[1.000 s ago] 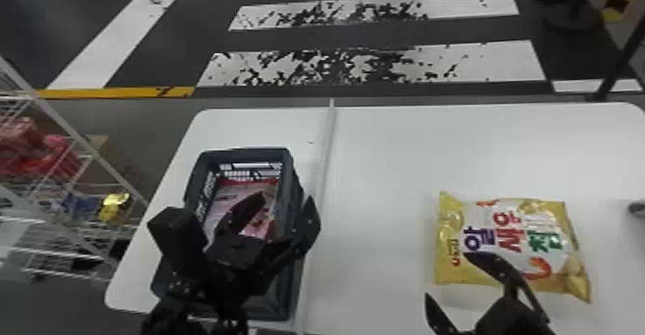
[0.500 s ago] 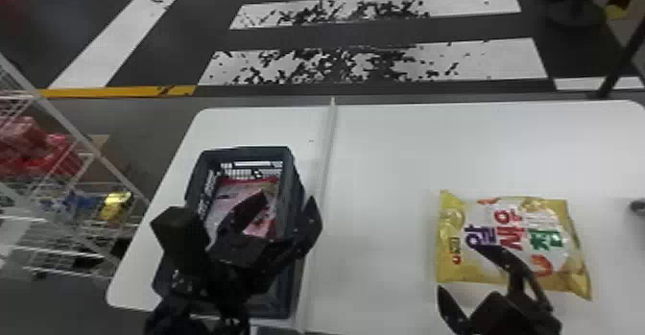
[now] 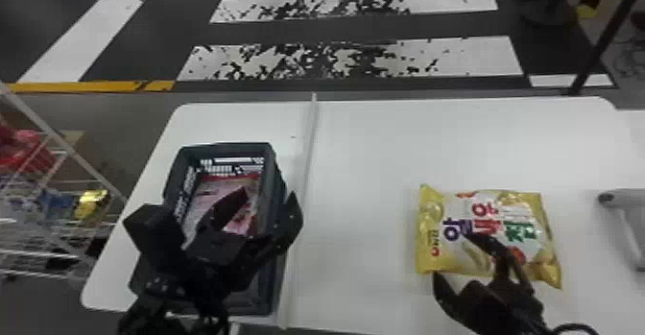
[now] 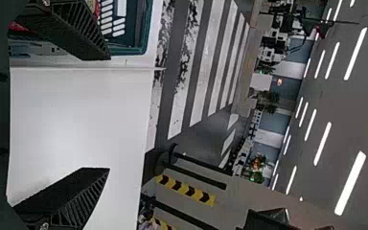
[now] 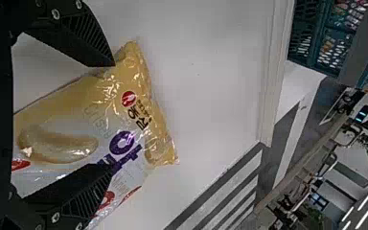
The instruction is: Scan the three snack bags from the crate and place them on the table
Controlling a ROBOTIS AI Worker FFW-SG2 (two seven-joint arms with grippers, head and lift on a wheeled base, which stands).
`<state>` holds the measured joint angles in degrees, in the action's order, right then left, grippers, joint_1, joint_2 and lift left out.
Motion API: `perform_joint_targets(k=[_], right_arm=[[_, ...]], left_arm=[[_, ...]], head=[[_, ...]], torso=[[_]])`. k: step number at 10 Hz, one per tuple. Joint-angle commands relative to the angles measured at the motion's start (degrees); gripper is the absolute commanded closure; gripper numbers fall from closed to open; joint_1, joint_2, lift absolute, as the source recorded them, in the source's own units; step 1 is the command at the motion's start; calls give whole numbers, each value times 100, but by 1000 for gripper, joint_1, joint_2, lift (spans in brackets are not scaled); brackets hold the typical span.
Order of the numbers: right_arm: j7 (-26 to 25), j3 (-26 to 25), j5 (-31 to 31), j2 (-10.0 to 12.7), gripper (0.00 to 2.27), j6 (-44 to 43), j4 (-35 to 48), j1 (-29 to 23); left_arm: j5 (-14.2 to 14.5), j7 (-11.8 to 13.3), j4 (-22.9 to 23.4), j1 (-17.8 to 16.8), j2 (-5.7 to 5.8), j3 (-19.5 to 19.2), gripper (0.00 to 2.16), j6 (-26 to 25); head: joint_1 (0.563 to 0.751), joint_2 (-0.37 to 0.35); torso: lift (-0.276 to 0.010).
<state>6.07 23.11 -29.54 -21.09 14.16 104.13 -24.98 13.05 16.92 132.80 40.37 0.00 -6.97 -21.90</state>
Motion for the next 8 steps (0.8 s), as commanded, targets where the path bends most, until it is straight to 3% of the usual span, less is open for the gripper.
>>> perform_joint_targets(k=[1,2,3,4,6,8], right_arm=[[-62,256,-104,8,299,356,-271,266],[8,300,-96,26,697,461,-332,345],[26,326,-60,43,1730,584,-341,389],[-10,308,-8,43,2246,496,-332,406],[8,97,177,26,2246,250,-139,327],[149,-474,713,26,2246,303,643,99]], left_arm=[[22,22,-8,14,-15,-6,46,-39],[22,48,-17,23,-15,-15,46,-39],[22,48,-35,23,-15,-15,46,-39],[31,57,-44,23,-15,-33,46,-39],[48,75,-44,32,-15,-68,46,-39],[48,75,35,94,-15,-68,46,-21]], head=[[695,129],[695,127],[695,124],[695,122],[695,129],[695,125]], torso=[[-62],[-62],[-62],[-62],[-62],[-62]])
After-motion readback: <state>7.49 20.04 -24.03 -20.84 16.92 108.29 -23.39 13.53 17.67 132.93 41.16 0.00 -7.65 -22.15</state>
